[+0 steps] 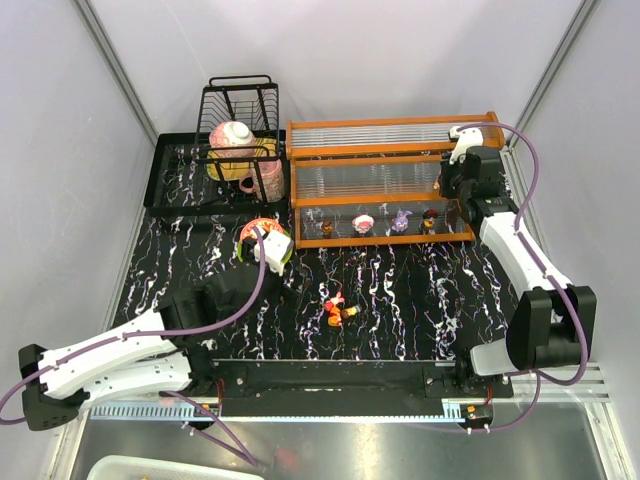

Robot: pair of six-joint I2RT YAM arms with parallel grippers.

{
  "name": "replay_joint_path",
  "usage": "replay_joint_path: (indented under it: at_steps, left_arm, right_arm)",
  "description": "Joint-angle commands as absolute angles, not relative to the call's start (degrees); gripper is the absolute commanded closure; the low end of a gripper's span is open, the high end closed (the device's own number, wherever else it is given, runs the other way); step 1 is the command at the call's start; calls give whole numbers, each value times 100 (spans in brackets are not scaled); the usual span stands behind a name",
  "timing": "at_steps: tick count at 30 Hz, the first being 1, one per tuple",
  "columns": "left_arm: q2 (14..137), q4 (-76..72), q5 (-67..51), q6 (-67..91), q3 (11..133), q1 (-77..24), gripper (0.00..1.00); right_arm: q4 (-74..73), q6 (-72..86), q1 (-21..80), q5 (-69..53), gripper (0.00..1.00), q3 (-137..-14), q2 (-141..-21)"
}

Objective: Place and organize the plastic toys onto the shelf

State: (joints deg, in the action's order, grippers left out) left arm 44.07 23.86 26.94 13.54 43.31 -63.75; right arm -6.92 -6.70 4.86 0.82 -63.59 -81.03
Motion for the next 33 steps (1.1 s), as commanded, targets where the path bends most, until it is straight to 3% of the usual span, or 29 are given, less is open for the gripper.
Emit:
replay_joint_path:
  at_steps: [1, 33]
  left_arm:
    - [4438, 2118, 2654, 1292, 4526, -6328, 1]
    - [4491, 2048, 2575, 1266, 4535, -6240, 1]
  right_arm:
    - [-316, -738, 439, 18, 100, -6680, -8235]
    - [211, -1002, 343, -158, 100, -6521, -8736]
